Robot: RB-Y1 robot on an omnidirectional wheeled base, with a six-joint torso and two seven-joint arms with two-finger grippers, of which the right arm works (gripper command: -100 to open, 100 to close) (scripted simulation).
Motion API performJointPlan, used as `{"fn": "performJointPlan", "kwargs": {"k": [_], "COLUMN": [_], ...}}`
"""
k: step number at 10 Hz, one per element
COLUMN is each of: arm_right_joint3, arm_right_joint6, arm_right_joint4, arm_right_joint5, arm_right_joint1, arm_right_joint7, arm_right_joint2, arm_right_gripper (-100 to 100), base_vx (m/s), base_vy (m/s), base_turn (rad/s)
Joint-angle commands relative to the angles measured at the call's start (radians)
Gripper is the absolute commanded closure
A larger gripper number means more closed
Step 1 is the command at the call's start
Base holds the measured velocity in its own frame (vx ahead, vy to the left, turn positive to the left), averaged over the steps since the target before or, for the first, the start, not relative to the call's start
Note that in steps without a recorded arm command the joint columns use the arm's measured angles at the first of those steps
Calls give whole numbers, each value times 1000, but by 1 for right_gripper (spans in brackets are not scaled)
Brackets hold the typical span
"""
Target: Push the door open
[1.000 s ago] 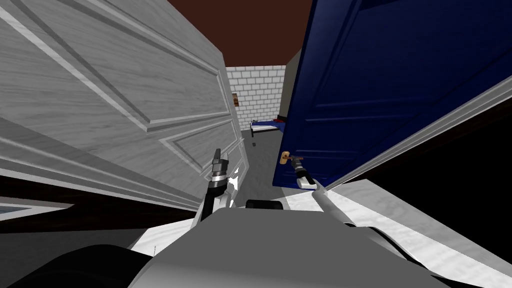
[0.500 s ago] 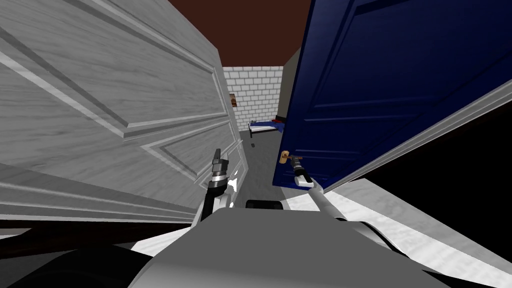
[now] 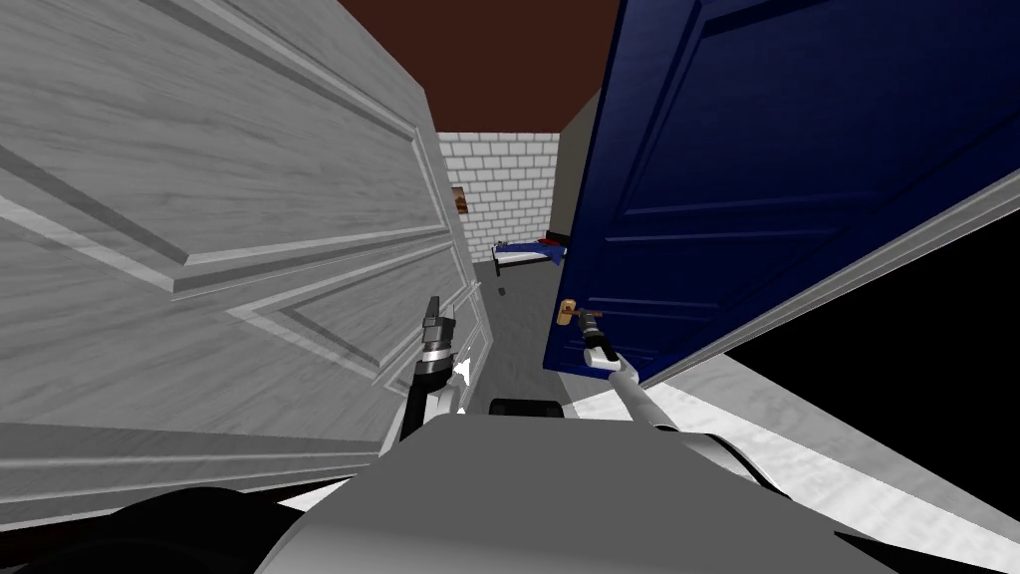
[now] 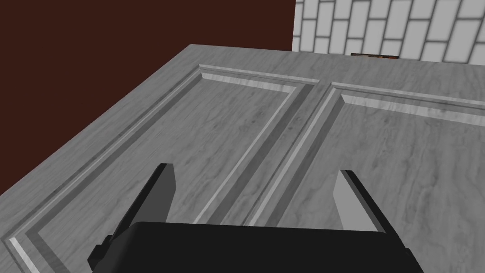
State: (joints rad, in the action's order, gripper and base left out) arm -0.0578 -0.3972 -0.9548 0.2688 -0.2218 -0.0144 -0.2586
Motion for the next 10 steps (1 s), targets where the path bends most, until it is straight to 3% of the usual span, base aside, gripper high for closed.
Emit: {"fn": "performJointPlan", "kwargs": {"k": [1, 8, 9, 10], "arm_right_joint3": [-28, -123, -133, -126], "arm_right_joint6": [-2, 16, 18, 16], "arm_right_joint4": [7, 79, 87, 92], "arm_right_joint5": [-1, -16, -17, -16], "arm_right_joint1": [-16, -86, -94, -87], "arm_right_joint7": [-17, -101, -111, -103], "arm_right_joint2": [3, 90, 100, 93], "arm_right_gripper": [100, 100, 100, 100], "base_vx": [89, 142, 168, 76], "base_vy": [24, 50, 25, 9], "base_turn": [-42, -78, -62, -20]}}
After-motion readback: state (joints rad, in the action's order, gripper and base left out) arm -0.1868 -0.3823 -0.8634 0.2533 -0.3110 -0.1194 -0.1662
